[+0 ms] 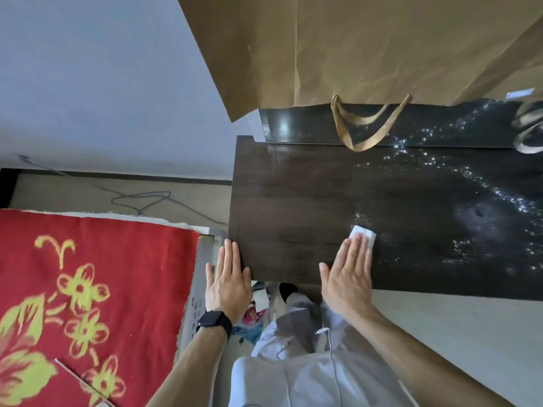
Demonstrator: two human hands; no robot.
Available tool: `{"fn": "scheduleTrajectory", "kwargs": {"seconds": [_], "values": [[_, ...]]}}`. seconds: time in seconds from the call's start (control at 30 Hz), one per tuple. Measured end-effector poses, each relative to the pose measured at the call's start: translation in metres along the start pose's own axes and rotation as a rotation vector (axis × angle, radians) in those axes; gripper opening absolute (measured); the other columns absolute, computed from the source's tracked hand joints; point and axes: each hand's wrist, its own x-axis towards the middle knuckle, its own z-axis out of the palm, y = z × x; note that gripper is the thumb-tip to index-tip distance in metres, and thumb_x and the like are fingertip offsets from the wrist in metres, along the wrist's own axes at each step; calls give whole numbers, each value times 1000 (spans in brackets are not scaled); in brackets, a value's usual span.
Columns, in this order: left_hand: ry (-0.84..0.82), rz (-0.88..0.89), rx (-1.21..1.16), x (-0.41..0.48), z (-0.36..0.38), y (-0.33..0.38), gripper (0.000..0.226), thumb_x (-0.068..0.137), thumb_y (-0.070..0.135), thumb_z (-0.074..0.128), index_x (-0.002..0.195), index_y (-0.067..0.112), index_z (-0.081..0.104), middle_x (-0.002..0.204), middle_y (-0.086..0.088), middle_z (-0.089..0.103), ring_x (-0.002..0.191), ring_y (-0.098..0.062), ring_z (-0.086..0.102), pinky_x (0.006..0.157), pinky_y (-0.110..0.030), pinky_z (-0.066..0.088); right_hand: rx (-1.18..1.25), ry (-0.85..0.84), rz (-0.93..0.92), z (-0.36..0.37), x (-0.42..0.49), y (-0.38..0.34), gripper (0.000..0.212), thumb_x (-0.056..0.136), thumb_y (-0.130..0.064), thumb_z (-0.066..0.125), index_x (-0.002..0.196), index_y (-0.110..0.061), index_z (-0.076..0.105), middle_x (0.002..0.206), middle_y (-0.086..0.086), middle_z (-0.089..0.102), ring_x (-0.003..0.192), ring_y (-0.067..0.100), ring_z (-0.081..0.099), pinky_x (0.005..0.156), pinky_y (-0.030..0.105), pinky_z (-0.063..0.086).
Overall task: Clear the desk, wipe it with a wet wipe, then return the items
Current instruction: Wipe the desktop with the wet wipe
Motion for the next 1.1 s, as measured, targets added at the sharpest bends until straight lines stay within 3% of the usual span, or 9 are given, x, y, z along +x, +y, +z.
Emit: {"fn": "scheduleTrajectory", "kwargs": {"seconds": [0.13, 0.3, 0.47, 0.6, 0.8, 0.87, 0.93, 1.0, 1.1], "values": [[11, 3, 56, 3, -5, -2, 63, 106, 38, 22, 158, 15, -4, 167, 2, -8, 153, -11, -9, 125, -48, 4, 89, 14, -384, 14, 10, -95, 73, 101, -48, 25, 151, 3, 9, 160, 20, -2, 149, 30, -9, 121, 47, 10], [5, 39, 136, 6, -15, -2, 62, 105, 37, 20, 159, 14, 0, 168, 1, -5, 152, -11, -11, 125, -47, 4, 70, -19, -544, 5, 42, -106, 64, 102, -43, 25, 154, -8, 10, 163, 5, -1, 150, 17, -8, 119, 47, 16], [49, 138, 117, 24, -17, 18, 62, 102, 36, 20, 160, 15, 7, 168, 0, 1, 155, -20, 4, 123, -50, 12, 15, 74, -98, -12, 71, 29, 66, 100, -45, 24, 154, -8, 12, 163, 7, 6, 150, 18, -1, 119, 51, 14], [32, 62, 0, 54, -13, 58, 64, 105, 42, 20, 158, 19, -7, 166, 3, -12, 154, -19, -8, 124, -49, 4, 72, 70, 125, -24, 70, 76, 69, 100, -45, 19, 153, -3, 6, 162, 12, 3, 150, 23, 0, 118, 52, 19], [1, 34, -15, 63, -5, 59, 61, 101, 49, 5, 148, 26, -27, 160, 6, -30, 148, -14, -25, 124, -49, -5, 78, -47, -533, -13, 48, -38, 65, 102, -47, 15, 154, -8, 12, 163, 6, 3, 150, 16, -6, 120, 47, 13], [0, 63, 39, 63, -6, 56, 64, 94, 53, -10, 147, 25, -31, 158, 7, -34, 146, -14, -30, 124, -48, -6, 64, -31, -646, -16, 74, -61, 63, 103, -46, 15, 154, -10, 14, 163, 3, 4, 149, 13, -6, 120, 46, 13], [4, 75, 39, 64, -5, 54, 65, 93, 54, -12, 148, 27, -31, 157, 8, -34, 145, -14, -31, 124, -46, -6, 43, -9, -591, -25, 113, -56, 63, 102, -45, 16, 155, -12, 10, 163, 1, 1, 149, 11, -7, 121, 48, 10], [52, 68, 11, 63, -2, 56, 65, 99, 53, 1, 154, 25, -19, 163, 6, -22, 149, -15, -22, 124, -49, 0, 5, 21, -372, -35, 146, -22, 64, 101, -47, 12, 155, -14, 2, 163, -1, -5, 149, 12, -11, 122, 47, 2], [173, 47, -17, 71, -8, 68, 65, 98, 44, 28, 152, 9, 35, 160, -12, 32, 151, -31, 22, 119, -55, 24, -23, 46, -11, -46, 165, 49, 68, 98, -52, 7, 153, -16, -9, 162, 0, -11, 147, 13, -16, 121, 50, -1]]}}
